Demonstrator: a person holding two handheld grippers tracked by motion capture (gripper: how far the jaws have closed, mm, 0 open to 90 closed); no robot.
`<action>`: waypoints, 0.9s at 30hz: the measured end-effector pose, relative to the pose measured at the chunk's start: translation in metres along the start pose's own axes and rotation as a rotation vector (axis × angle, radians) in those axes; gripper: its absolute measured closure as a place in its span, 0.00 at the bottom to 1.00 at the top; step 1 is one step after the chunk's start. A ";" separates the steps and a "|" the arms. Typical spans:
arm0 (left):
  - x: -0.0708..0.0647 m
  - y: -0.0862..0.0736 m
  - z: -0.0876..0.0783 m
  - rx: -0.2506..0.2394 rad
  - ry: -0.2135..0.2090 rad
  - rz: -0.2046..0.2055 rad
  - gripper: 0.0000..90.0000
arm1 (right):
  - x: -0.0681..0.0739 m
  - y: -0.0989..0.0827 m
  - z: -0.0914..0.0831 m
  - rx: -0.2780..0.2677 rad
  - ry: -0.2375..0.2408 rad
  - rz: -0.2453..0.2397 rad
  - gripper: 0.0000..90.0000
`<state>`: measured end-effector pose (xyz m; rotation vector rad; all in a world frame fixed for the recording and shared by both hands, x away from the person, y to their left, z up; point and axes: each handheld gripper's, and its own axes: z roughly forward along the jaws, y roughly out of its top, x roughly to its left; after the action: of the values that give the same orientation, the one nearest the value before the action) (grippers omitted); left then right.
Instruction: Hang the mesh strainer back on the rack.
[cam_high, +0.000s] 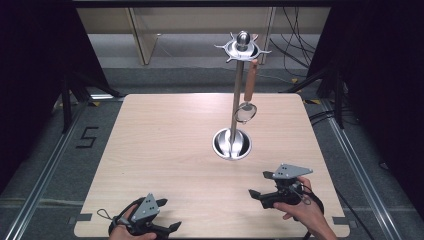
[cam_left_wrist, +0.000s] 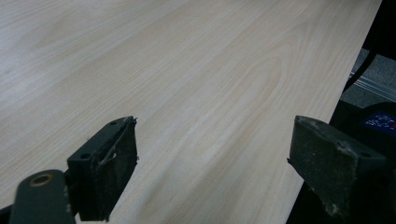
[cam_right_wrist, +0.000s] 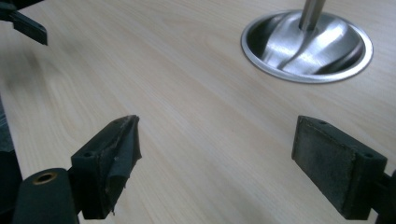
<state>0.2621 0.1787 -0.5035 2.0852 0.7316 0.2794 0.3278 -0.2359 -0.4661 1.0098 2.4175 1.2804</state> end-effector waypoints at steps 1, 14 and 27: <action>0.000 0.000 0.000 0.001 -0.002 0.002 0.16 | 0.003 -0.002 0.000 0.022 0.019 0.034 0.18; 0.000 0.000 0.000 0.004 0.001 0.004 0.16 | 0.008 -0.019 -0.005 0.024 0.000 0.030 0.18; 0.000 0.000 -0.001 0.016 0.000 0.008 0.16 | 0.013 -0.035 -0.012 0.020 -0.019 0.008 0.18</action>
<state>0.2616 0.1787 -0.5028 2.1038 0.7278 0.2794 0.2961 -0.2485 -0.4848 1.0336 2.4196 1.2455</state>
